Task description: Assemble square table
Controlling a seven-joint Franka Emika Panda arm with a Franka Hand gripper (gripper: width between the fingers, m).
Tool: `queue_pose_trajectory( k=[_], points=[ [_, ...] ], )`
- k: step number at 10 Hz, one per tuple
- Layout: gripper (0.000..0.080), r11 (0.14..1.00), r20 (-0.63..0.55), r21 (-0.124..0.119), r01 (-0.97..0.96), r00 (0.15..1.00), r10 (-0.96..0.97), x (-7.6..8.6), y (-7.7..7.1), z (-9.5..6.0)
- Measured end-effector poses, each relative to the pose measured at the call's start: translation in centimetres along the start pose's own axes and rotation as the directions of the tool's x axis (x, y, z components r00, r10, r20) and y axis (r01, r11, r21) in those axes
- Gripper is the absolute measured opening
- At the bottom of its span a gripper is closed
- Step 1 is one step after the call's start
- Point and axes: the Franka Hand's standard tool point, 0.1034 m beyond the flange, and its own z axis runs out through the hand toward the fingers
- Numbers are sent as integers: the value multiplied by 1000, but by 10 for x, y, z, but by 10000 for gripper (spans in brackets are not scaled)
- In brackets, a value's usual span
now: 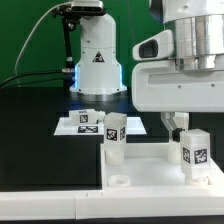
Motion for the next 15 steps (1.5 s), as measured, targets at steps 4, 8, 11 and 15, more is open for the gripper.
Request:
queue_pose_trajectory(
  k=[4,8,11,15],
  points=[
    [649,946,-2,-34,322,947,-322,1,-1,3],
    [287,995,-8,-38,97,995,-97,2,3,4],
    [288,911,-13,-43,-410,912,410,-6,0,5],
    [288,663,29,-14,-748,663,748,-5,-2,6]
  ],
)
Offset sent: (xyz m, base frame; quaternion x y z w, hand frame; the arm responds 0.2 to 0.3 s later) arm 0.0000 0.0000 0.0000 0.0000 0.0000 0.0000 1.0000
